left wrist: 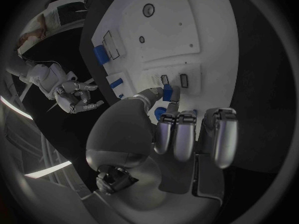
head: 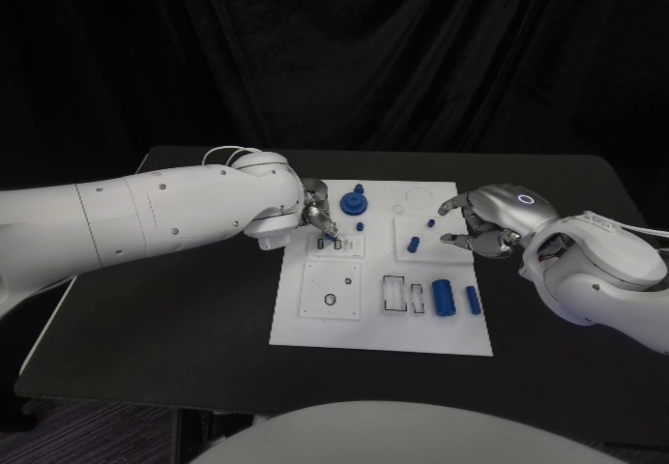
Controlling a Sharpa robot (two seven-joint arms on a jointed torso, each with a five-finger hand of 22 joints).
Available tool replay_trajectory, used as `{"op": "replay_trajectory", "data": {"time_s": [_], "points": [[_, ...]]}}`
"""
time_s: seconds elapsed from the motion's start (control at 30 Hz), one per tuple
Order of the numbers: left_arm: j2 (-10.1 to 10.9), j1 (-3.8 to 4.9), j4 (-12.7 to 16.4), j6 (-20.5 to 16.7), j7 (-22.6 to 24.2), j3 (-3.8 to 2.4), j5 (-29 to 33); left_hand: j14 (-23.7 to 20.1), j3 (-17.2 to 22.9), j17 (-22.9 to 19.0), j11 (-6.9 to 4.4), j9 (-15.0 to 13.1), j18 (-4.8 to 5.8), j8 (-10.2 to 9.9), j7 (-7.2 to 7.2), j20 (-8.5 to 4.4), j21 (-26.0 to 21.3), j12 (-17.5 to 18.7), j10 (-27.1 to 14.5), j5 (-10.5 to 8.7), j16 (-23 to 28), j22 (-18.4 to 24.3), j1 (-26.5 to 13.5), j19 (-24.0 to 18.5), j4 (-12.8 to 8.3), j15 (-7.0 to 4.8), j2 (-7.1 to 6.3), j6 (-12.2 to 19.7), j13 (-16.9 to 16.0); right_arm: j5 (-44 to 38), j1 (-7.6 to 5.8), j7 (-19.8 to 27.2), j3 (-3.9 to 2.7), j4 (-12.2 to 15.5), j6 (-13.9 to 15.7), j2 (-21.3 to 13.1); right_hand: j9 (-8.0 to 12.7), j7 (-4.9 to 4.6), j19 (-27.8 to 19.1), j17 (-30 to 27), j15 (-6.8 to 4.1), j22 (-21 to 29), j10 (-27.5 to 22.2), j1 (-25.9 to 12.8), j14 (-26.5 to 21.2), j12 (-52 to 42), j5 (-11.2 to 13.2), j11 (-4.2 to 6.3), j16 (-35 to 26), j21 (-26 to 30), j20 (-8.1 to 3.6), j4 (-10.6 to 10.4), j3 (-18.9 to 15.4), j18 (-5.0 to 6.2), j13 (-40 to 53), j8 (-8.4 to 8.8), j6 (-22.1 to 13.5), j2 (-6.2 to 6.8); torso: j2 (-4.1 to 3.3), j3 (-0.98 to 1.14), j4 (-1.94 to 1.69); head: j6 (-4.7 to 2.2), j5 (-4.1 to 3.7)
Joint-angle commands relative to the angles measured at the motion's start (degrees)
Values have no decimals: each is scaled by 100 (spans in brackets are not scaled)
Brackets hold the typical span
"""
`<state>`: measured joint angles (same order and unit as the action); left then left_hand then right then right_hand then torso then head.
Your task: Assemble the parts on the task board
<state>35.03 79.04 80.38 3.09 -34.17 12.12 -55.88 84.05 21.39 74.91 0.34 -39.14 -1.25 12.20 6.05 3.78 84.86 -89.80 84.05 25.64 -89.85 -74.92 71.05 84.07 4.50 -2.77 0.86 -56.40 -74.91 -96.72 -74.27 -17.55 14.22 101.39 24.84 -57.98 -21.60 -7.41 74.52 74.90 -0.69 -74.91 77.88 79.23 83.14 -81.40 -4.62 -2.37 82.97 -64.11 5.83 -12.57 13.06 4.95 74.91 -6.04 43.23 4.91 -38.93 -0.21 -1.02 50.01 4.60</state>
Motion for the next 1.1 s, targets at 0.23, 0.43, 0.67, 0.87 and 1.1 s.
{"op": "replay_trajectory", "data": {"time_s": [0.23, 0.43, 0.67, 0.87, 1.1], "points": [[-21, -35, 1, 17, -75, -4, 6, 595, 399, 1509, -46, 11, -86, -9, -192, -39, -41, -20, 595, -9, -15, -981, -88, 19, -361, -35, 19, -189, -1509, 4, 37, -156, -2, 30, -84, -19, 44, -4, -60, 483, 0, -715, -67, 74, -59, 45, -96, -2, -38, 63, -12, -15, 36, 97, 296, -3, 58, -36, 0, -7, -4, -1, -4], [-39, -54, 34, 26, -53, -3, 6, 595, 405, 1509, -48, 13, -95, -16, -192, -40, -67, -20, 595, -26, -15, -958, -111, -4, -358, -37, 16, -186, -1509, 4, 49, -170, -2, 31, -126, -12, 80, -8, -76, 460, 1, -706, -90, 133, -76, 62, -188, -2, -56, 108, -12, 2, 64, 104, 276, 9, 76, -52, 1, 9, 10, -1, 33], [-77, -89, 45, 56, -26, -3, 6, 595, 415, 1509, -51, 15, -98, -24, -197, -44, -79, -20, 595, -87, -15, -950, -174, -6, -339, -40, 24, -192, -1509, 4, 59, -187, -2, 32, -167, -13, 92, -7, -88, 449, 1, -700, -102, 148, -85, 71, -214, -2, -64, 133, -12, 6, 71, 109, 265, 13, 81, -54, 1, 0, -2, -1, 26], [-84, -118, 37, 44, 10, -3, 6, 595, 419, 1509, -52, 16, -98, -27, -198, -45, -80, -20, 595, -104, -15, -950, -190, -5, -334, -41, 29, -193, -1509, 4, 66, -202, -2, 24, -204, -6, 99, -8, -95, 437, 1, -696, -112, 156, -94, 79, -231, -3, -74, 148, -12, 8, 75, 112, 255, 16, 84, -56, -1, 1, -1, -1, 32], [-85, -140, 15, 25, 43, -3, 7, 595, 420, 1509, -52, 16, -98, -28, -198, -45, -83, -20, 595, -111, -15, -948, -200, -6, -329, -42, 33, -193, -1509, 4, 71, -223, -2, 9, -240, 9, 102, -8, -100, 431, 0, -694, -118, 160, -98, 84, -239, -3, -78, 157, -12, 8, 80, 114, 250, 17, 85, -62, 5, -3, -4, -1, 31]]}}
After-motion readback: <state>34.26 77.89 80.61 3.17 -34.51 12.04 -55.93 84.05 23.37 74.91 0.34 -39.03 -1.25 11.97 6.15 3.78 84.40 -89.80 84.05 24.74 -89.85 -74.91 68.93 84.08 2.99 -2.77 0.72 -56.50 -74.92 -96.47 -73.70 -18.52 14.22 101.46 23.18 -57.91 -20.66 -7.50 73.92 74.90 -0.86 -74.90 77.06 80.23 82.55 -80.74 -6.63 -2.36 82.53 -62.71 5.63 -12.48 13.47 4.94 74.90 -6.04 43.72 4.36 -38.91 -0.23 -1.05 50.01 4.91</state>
